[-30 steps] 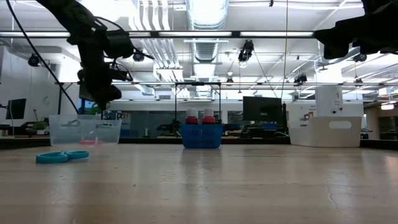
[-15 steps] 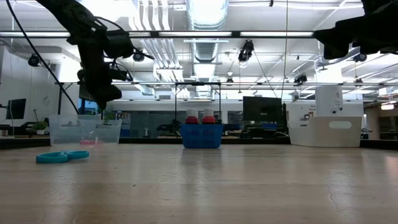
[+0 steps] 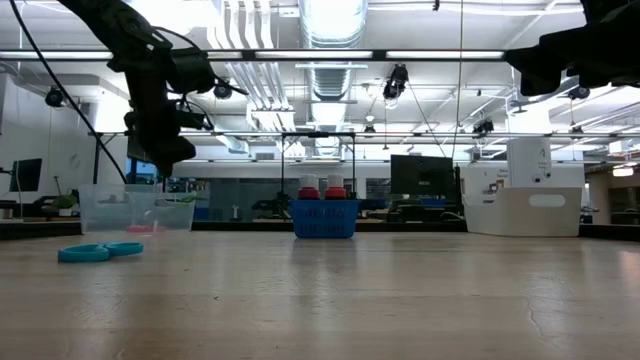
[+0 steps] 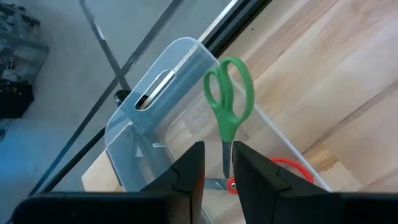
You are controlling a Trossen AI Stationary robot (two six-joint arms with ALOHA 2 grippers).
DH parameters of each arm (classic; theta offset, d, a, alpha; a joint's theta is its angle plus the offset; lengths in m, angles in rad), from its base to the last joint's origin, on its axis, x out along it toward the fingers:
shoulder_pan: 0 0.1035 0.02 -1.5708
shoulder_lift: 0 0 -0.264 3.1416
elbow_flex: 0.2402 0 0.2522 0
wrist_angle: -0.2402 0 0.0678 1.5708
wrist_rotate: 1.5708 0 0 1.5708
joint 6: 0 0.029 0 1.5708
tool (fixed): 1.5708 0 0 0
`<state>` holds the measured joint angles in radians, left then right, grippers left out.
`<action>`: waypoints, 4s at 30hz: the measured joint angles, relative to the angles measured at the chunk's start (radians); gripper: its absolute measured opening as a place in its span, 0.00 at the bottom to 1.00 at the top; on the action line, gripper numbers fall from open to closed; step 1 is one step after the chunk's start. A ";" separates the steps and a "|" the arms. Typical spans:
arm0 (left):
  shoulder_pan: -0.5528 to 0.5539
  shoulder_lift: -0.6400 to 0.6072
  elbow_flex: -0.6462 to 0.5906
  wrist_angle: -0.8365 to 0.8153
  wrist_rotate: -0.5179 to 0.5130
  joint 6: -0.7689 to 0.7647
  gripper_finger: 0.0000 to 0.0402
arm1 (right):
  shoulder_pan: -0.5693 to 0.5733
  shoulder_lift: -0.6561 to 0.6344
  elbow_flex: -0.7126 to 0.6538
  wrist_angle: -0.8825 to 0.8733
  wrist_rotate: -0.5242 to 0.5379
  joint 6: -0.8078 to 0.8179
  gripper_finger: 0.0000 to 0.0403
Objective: Pick & Place Paint Supplies
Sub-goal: Put the blue scissors into the transparent bin
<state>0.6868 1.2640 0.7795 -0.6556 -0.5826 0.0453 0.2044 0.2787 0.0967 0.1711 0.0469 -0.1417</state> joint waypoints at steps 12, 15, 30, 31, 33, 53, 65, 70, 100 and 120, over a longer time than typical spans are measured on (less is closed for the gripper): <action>-0.059 0.000 0.000 -0.014 0.369 0.154 0.22 | 0.000 0.000 0.000 -0.003 0.000 0.000 0.56; -0.121 0.000 0.000 -0.023 0.511 0.210 0.22 | 0.000 0.000 0.000 -0.003 0.000 -0.001 0.56; -0.910 -0.001 0.000 -0.004 0.545 0.218 0.22 | 0.000 0.000 -0.003 -0.002 0.005 0.000 0.56; -0.971 -0.001 0.000 0.003 0.491 0.190 0.22 | 0.000 0.000 -0.003 -0.002 0.005 0.000 0.56; -1.076 -0.001 0.000 0.016 0.396 0.131 0.22 | 0.000 0.000 -0.003 -0.002 0.005 0.000 0.56; -1.239 0.292 0.013 0.055 0.429 -0.133 0.22 | 0.000 0.000 -0.006 -0.002 0.005 0.004 0.56; -1.237 0.439 0.134 -0.034 0.450 -0.048 0.22 | 0.000 -0.001 -0.013 0.001 0.005 0.004 0.56; -1.227 0.438 0.128 -0.025 0.481 -0.042 0.22 | 0.000 -0.001 -0.015 0.001 0.006 0.004 0.56; -1.159 0.427 0.128 0.012 0.526 -0.050 0.01 | 0.000 0.000 -0.018 0.002 0.007 0.005 0.56; -1.163 0.419 0.149 -0.082 0.342 -0.104 0.00 | 0.000 0.000 -0.019 0.002 0.007 0.004 0.56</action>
<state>-0.4763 1.6833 0.9287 -0.7373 -0.2405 -0.0589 0.2043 0.2783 0.0772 0.1731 0.0536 -0.1375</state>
